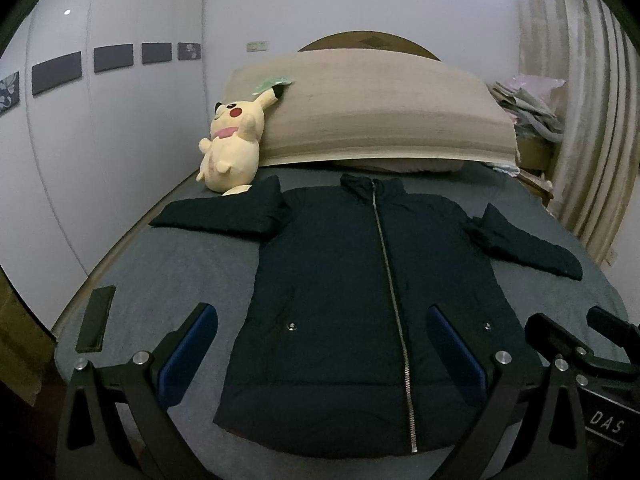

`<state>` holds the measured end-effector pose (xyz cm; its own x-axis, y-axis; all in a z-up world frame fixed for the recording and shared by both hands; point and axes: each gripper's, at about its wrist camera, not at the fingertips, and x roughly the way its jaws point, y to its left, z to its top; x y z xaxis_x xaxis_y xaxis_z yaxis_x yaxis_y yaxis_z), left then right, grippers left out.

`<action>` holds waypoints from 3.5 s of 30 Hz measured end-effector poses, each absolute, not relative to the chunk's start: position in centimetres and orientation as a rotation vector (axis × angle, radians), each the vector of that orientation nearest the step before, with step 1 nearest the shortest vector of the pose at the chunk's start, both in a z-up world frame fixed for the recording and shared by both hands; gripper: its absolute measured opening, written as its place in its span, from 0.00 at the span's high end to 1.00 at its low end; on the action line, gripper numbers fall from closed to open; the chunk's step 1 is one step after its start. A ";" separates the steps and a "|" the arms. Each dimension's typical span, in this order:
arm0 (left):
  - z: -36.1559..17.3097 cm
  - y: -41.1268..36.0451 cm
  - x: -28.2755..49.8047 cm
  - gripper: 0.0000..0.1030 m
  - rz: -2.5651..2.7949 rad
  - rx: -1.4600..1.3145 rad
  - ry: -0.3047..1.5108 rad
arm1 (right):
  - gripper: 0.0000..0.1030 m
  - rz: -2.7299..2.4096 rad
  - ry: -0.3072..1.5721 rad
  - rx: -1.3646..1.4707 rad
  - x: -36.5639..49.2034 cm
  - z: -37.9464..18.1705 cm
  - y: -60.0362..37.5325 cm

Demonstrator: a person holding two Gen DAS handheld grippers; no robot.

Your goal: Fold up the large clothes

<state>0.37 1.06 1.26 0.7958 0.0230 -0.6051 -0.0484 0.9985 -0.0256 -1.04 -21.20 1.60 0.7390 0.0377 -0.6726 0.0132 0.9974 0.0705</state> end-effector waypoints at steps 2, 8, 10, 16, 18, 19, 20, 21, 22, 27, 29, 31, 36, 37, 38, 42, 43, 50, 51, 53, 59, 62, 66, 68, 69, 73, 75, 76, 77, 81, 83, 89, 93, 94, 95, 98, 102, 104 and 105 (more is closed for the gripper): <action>1.2 1.0 0.3 0.00 0.036 -0.042 0.650 | 0.00 0.013 0.740 0.075 -1.0 1.6 -21.3; 1.1 1.0 0.3 0.00 0.034 -0.036 0.652 | 0.00 0.009 0.742 0.077 -0.9 1.5 -21.4; 1.1 1.0 0.3 0.00 0.036 -0.032 0.651 | 0.00 0.007 0.742 0.076 -0.9 1.4 -21.4; 1.0 0.8 0.3 0.00 0.041 -0.029 0.650 | 0.00 -0.001 0.739 0.073 -0.9 1.3 -21.6; 0.9 0.8 0.3 0.00 0.040 -0.030 0.651 | 0.00 -0.005 0.738 0.072 -0.9 1.2 -21.7; 1.0 0.8 0.3 0.00 0.041 -0.029 0.651 | 0.00 -0.006 0.739 0.073 -0.9 1.2 -21.7; 1.0 0.8 0.3 0.00 0.042 -0.029 0.651 | 0.00 -0.006 0.740 0.074 -0.9 1.1 -21.7; 1.0 0.8 0.3 0.00 0.042 -0.029 0.651 | 0.00 -0.006 0.740 0.073 -0.9 1.1 -21.8; 1.0 0.8 0.3 0.00 0.040 -0.029 0.651 | 0.00 -0.007 0.739 0.072 -0.9 1.1 -21.8; 1.0 0.9 0.4 0.00 0.042 -0.028 0.652 | 0.00 -0.007 0.738 0.071 -0.9 1.1 -21.8; 0.9 0.9 0.3 0.00 0.043 -0.028 0.653 | 0.00 -0.008 0.738 0.068 -0.9 1.1 -21.8; 0.9 0.9 0.3 0.00 0.044 -0.027 0.652 | 0.00 -0.009 0.738 0.066 -0.9 1.1 -21.8; 0.4 0.8 0.7 0.00 0.050 -0.028 0.665 | 0.00 -0.010 0.749 0.063 -0.6 0.6 -21.7; 0.2 0.8 0.8 0.00 0.049 -0.028 0.669 | 0.00 -0.010 0.754 0.060 -0.5 0.4 -21.7; 0.1 0.8 0.9 0.00 0.050 -0.026 0.673 | 0.00 -0.013 0.757 0.056 -0.4 0.3 -21.7; -0.3 0.8 1.2 0.00 0.052 -0.019 0.681 | 0.00 -0.019 0.771 0.058 -0.1 -0.3 -21.8; -0.4 0.8 1.3 0.00 0.053 -0.020 0.682 | 0.00 -0.021 0.773 0.057 0.0 -0.4 -21.9; -0.7 0.7 2.0 0.00 0.048 -0.018 0.696 | 0.00 -0.022 0.784 0.058 0.4 -0.9 -22.0; -0.8 0.7 2.1 0.00 0.048 -0.017 0.697 | 0.00 -0.022 0.786 0.057 0.4 -0.9 -22.0; -1.0 0.8 2.4 0.00 0.047 -0.017 0.702 | 0.00 -0.021 0.791 0.055 0.7 -1.1 -22.0; -1.7 0.7 3.3 0.00 0.046 -0.016 0.719 | 0.00 -0.018 0.804 0.057 1.4 -1.8 -22.1; -2.4 0.8 3.9 0.00 0.046 -0.015 0.733 | 0.00 -0.017 0.811 0.062 1.8 -2.3 -22.5; -3.7 2.0 5.1 0.00 0.068 -0.020 0.754 | 0.00 -0.016 0.817 0.099 2.7 -3.3 -24.5; -4.6 3.0 6.0 0.00 0.087 -0.022 0.768 | 0.00 -0.019 0.818 0.131 3.4 -3.8 -26.8; -5.3 3.8 6.7 0.00 0.095 -0.024 0.782 | 0.00 -0.017 0.821 0.157 3.8 -4.1 -28.0; -8.2 7.6 9.4 0.00 0.157 -0.022 0.841 | 0.00 -0.024 0.807 0.382 5.6 -5.6 -36.4; -9.4 9.4 10.6 0.00 0.198 -0.022 0.864 | 0.00 -0.050 0.800 0.561 6.6 -6.8 -42.2; -10.1 10.5 11.3 0.00 0.226 -0.025 0.875 | 0.00 -0.066 0.801 0.636 7.1 -7.4 -44.6; -10.4 11.2 11.8 0.00 0.241 -0.027 0.879 | 0.00 -0.080 0.790 0.716 7.6 -8.1 -47.2; -11.7 15.1 14.1 0.00 0.340 -0.062 0.875 | 0.01 -0.164 0.693 0.992 9.8 -10.9 -57.1; -12.2 16.3 15.0 0.00 0.370 -0.070 0.872 | 0.03 -0.208 0.657 1.094 11.6 -12.6 -61.4; -12.9 17.9 17.9 0.00 0.400 -0.087 0.851 | 0.23 -0.299 0.635 1.236 16.8 -16.9 -68.5; -14.2 18.9 19.6 0.00 0.430 -0.122 0.852 | 0.23 -0.368 0.664 1.229 20.5 -18.5 -70.3; -14.7 19.2 20.0 0.00 0.435 -0.131 0.857 | 0.24 -0.382 0.666 1.217 21.3 -18.6 -70.6; -15.3 19.5 20.8 0.00 0.440 -0.130 0.864 | 0.24 -0.402 0.669 1.198 22.1 -18.6 -70.9; -17.1 20.0 21.7 0.00 0.450 -0.126 0.901 | 0.54 -0.475 0.725 1.127 24.1 -18.7 -70.8; -19.3 20.9 21.7 0.00 0.415 -0.186 0.930 | 0.86 -0.541 0.784 0.955 26.4 -16.0 -70.3; -19.4 21.3 21.4 0.00 0.399 -0.217 0.926 | 0.88 -0.535 0.744 0.835 27.7 -12.7 -68.7; -19.4 21.3 21.3 0.00 0.397 -0.219 0.922 | 0.89 -0.515 0.722 0.771 28.6 -10.5 -67.3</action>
<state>21.34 21.28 -19.44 0.5388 0.2385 -0.8079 -0.4231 0.9059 -0.0147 28.64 -67.30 -10.51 0.6499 -0.1562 -0.7438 0.6520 0.6175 0.4401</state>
